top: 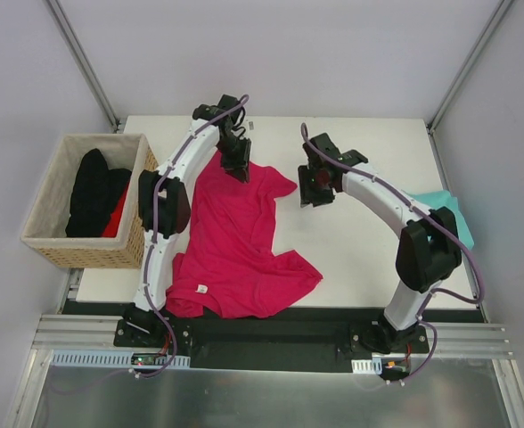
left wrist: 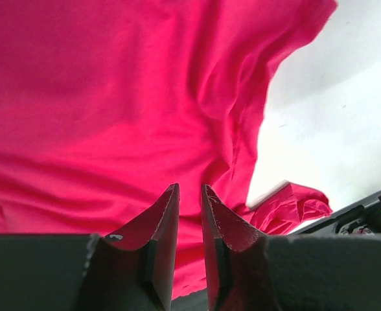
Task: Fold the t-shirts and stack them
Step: Flatten out the tshirt
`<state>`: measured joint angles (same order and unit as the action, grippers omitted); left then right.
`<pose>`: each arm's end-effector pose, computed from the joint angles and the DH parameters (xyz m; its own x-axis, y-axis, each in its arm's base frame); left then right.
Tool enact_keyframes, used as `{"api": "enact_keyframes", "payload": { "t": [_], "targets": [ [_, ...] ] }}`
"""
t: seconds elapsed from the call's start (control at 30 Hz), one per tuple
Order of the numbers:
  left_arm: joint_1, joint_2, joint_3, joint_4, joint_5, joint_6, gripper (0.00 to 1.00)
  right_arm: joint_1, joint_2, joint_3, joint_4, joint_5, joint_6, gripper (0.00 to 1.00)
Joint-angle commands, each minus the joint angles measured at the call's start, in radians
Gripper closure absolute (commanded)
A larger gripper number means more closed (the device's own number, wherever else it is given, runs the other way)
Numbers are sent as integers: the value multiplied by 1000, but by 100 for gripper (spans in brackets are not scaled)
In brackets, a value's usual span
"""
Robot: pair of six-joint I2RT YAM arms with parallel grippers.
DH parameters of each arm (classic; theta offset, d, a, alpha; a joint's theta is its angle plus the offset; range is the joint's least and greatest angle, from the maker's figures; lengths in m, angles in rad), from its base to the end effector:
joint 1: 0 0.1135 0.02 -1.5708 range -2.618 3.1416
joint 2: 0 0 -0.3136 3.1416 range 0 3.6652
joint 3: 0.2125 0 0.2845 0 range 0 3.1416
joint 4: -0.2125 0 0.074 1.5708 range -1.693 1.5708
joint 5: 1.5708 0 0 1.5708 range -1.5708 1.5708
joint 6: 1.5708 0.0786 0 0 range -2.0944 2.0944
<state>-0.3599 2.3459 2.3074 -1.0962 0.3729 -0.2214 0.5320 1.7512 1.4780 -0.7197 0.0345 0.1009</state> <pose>0.5345 -0.2317 0.2534 -0.9313 0.1319 -0.3396 0.2742 0.8676 -0.4149 0.3837 0.2227 0.2770 -0.7676 -0.3350 -0.5464 -0.4155 0.9092 0.0263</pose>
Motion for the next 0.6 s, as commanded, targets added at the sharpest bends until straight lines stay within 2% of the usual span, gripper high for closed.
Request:
{"api": "enact_keyframes", "payload": {
  "t": [0.0,0.03,0.13,0.57],
  "targets": [
    [3,-131,-17,-33,-72,4,81,78,-68,-42,35,11,43,71],
    [3,-140,-19,-33,-78,1,81,91,-68,-50,40,15,48,84],
    [3,-175,-25,-34,-104,-10,81,131,-56,-76,46,4,82,99],
    [6,-287,-14,-59,-244,-16,81,307,-81,-240,78,-13,232,99]
  ]
}}
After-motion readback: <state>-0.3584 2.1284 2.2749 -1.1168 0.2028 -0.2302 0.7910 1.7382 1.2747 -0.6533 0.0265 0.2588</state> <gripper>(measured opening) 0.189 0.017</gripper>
